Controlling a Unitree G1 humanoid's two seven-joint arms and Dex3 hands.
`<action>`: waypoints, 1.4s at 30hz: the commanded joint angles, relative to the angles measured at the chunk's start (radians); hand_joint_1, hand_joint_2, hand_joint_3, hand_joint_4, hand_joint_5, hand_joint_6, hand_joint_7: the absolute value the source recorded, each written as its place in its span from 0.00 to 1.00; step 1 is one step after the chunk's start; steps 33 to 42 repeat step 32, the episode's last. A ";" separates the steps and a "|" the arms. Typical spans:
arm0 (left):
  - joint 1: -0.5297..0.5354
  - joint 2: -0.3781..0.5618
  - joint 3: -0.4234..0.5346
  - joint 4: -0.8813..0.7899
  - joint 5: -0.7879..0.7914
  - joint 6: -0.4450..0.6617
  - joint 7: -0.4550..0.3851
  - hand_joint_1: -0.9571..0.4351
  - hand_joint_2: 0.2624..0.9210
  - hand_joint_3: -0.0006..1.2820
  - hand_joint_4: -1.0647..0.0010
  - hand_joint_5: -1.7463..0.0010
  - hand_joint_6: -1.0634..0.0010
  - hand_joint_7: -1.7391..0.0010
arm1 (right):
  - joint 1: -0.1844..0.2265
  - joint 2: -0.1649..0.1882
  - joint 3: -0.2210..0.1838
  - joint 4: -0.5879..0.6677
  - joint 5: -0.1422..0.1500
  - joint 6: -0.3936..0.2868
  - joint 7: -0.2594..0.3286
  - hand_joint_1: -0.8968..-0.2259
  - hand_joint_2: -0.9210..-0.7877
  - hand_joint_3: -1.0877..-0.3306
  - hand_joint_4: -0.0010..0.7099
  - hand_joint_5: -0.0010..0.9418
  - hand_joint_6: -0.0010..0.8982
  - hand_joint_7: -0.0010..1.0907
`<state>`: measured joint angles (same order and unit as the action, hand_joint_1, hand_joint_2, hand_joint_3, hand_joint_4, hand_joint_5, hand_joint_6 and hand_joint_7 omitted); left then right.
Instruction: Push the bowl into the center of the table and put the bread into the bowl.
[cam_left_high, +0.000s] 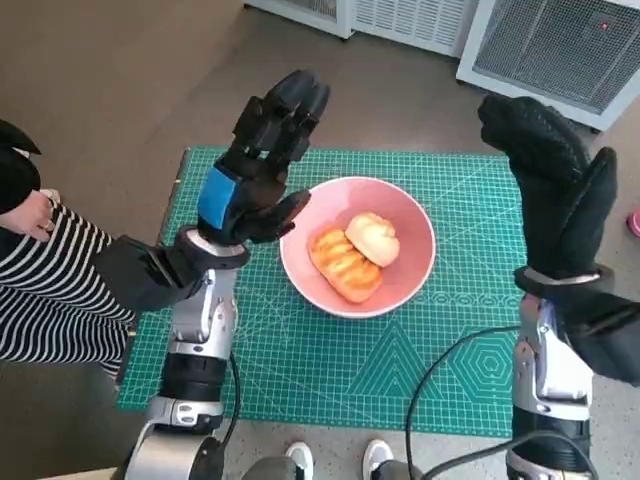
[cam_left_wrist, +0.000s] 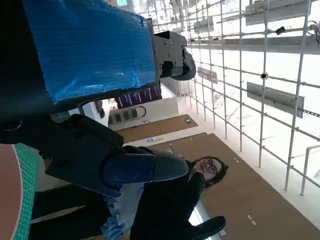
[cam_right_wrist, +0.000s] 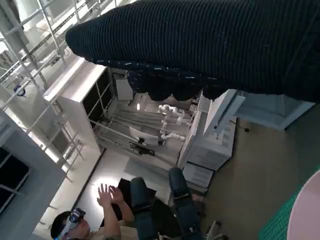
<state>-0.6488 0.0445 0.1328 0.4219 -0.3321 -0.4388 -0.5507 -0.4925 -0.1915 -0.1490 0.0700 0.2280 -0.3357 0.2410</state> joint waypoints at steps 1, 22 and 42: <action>0.000 0.010 0.005 0.011 -0.005 -0.017 -0.003 0.22 1.00 0.25 0.94 0.93 1.00 0.74 | 0.007 0.002 0.007 0.016 -0.009 0.004 0.006 0.33 0.00 0.52 0.20 0.00 0.07 0.43; 0.015 0.026 0.002 0.003 0.019 -0.044 0.014 0.24 1.00 0.21 0.94 0.93 1.00 0.73 | -0.007 0.004 0.023 0.056 -0.012 -0.022 0.009 0.33 0.00 0.51 0.20 0.00 0.05 0.42; 0.018 0.034 0.000 0.009 0.019 -0.061 0.015 0.24 1.00 0.21 0.95 0.93 1.00 0.74 | -0.011 0.008 0.029 0.074 -0.006 -0.033 0.013 0.33 0.00 0.51 0.20 0.00 0.04 0.43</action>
